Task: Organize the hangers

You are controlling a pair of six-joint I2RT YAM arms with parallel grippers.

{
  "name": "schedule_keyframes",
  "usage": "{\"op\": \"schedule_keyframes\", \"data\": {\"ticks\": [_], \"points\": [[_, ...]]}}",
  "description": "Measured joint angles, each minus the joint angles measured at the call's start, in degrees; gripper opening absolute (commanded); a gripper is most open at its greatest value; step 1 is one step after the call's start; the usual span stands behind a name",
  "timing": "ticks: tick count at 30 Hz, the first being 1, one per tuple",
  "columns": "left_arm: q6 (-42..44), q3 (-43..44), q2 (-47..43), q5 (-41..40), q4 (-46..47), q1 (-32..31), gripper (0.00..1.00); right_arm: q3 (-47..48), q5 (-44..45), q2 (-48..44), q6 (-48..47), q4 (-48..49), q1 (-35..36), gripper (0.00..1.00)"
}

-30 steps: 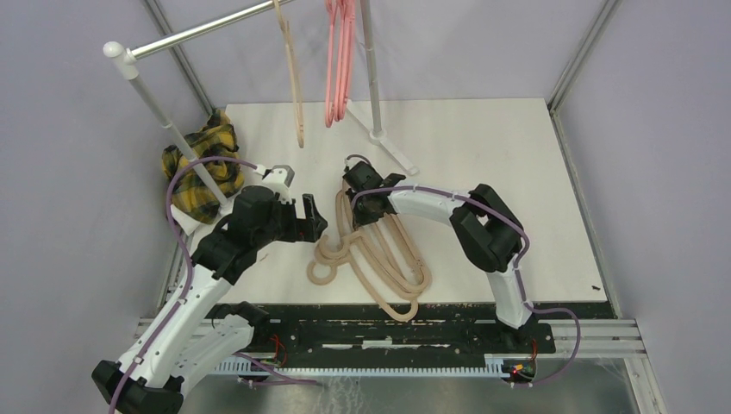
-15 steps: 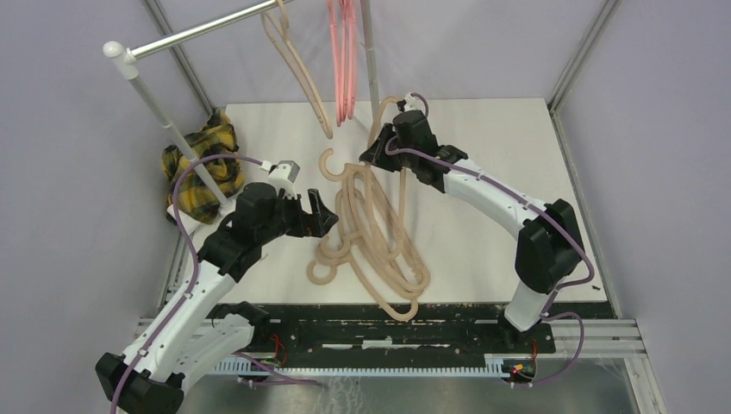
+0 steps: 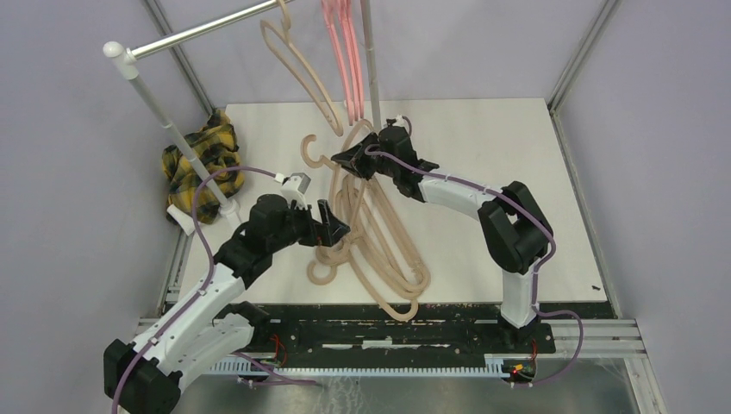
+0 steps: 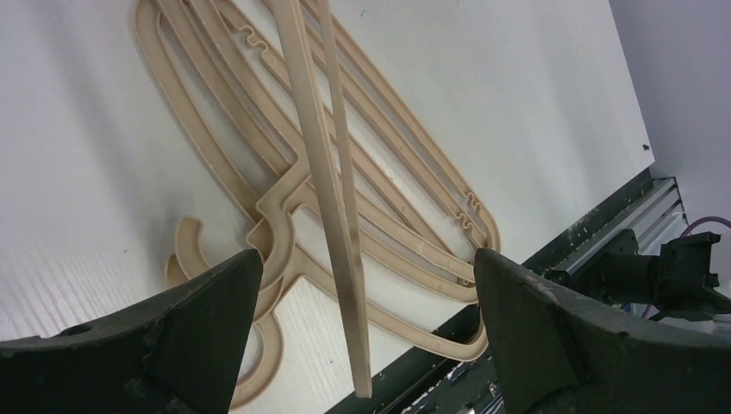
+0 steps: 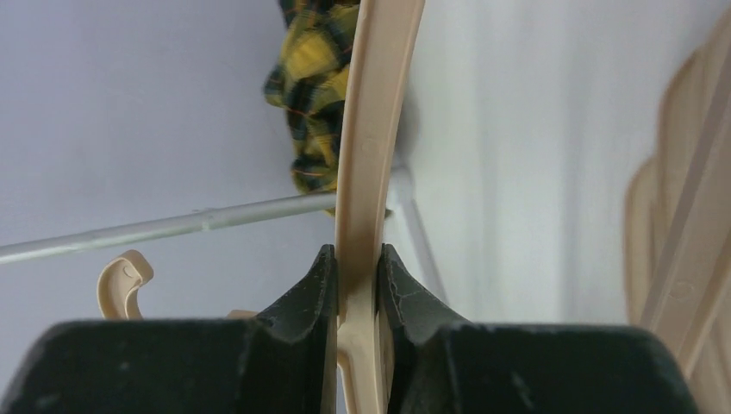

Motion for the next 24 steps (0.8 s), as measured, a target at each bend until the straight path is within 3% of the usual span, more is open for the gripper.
{"op": "schedule_keyframes", "data": {"ticks": [5,6,7,8,9,10,12,14,16,19,20,22,24], "points": [[-0.1,-0.7,2.2,-0.6,1.2,-1.2,0.98,-1.0,-1.5,0.0,7.8,9.7,0.0,0.12],[-0.1,-0.9,2.3,-0.8,1.3,-1.2,0.9,-1.2,-1.8,0.0,9.2,11.2,0.0,0.12],[-0.1,-1.2,2.4,-1.2,1.4,-1.4,0.79,-1.3,-2.1,0.0,10.2,12.3,0.0,0.12],[-0.2,-1.3,2.4,-1.4,1.4,-1.4,0.57,-1.3,-2.5,0.0,11.2,13.2,0.0,0.12],[-0.4,-1.4,2.4,-1.5,1.4,-1.4,0.27,-1.3,-2.9,0.0,11.7,14.0,0.0,0.12],[-0.8,-1.4,2.4,-1.6,1.4,-1.4,0.07,-1.4,-3.1,0.0,12.0,14.5,0.0,0.12],[-1.2,-1.5,2.4,-2.1,1.4,-1.4,0.03,-1.8,-3.4,-0.2,12.4,15.2,-0.1,0.14],[-1.2,-1.5,2.7,-3.1,1.1,-1.6,0.03,-2.7,-3.5,-0.5,12.8,15.5,-0.3,0.26],[-1.2,-1.2,3.5,-4.2,0.1,-1.8,0.03,-3.7,-3.5,-0.7,12.8,15.5,-0.6,0.42],[-1.3,0.5,5.0,-7.1,-3.5,-2.0,0.03,-5.6,-5.4,-1.6,12.7,13.7,-1.2,0.83],[-1.4,1.1,5.3,-8.3,-4.8,-2.0,0.03,-6.3,-5.9,-2.3,12.5,12.3,-1.2,0.9],[-2.1,3.1,5.6,-12.2,-9.1,-1.8,0.03,-8.3,-6.7,-4.9,9.3,7.1,-1.7,0.98],[-2.5,5.7,5.6,-16.3,-13.4,-1.8,0.03,-10.4,-6.4,-8.5,4.7,0.7,-2.3,1.0]]}}
